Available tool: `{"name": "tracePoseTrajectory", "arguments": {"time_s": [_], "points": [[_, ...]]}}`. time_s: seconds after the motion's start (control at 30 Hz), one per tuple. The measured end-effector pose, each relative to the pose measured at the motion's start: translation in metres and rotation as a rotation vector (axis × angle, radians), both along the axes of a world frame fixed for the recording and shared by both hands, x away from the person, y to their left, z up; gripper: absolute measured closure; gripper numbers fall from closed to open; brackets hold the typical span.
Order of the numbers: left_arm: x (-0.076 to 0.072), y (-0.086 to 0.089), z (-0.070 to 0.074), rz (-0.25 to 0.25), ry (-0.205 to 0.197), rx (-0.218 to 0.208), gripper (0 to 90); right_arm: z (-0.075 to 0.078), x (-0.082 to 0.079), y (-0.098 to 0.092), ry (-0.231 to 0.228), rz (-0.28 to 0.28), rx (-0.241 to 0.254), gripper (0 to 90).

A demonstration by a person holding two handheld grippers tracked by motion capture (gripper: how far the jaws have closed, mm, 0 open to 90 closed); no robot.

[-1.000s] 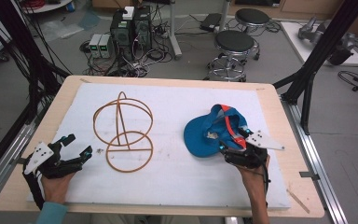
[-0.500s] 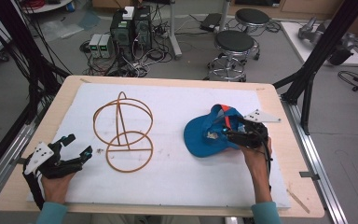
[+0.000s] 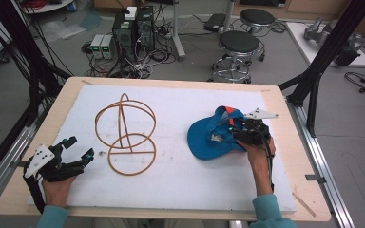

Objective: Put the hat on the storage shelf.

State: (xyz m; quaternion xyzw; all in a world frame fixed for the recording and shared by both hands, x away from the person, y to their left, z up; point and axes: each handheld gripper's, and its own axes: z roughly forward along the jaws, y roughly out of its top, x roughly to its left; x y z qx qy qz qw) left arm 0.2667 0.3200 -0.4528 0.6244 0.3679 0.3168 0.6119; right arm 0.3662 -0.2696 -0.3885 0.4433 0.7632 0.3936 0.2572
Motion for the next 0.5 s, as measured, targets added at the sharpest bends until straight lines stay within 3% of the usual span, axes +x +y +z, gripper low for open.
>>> {"name": "tracePoseTrajectory", "arguments": {"time_s": [0.3, 0.5], "points": [[0.0, 0.0, 0.0, 0.001, 0.004, 0.001, 14.6, -0.023, 0.023, 0.001, 0.07, -0.021, -0.066, 55.1], [0.0, 0.0, 0.0, 0.0, 0.003, -0.001, 14.6, -0.033, 0.031, -0.001, 0.103, -0.051, -0.084, 58.2]]}}
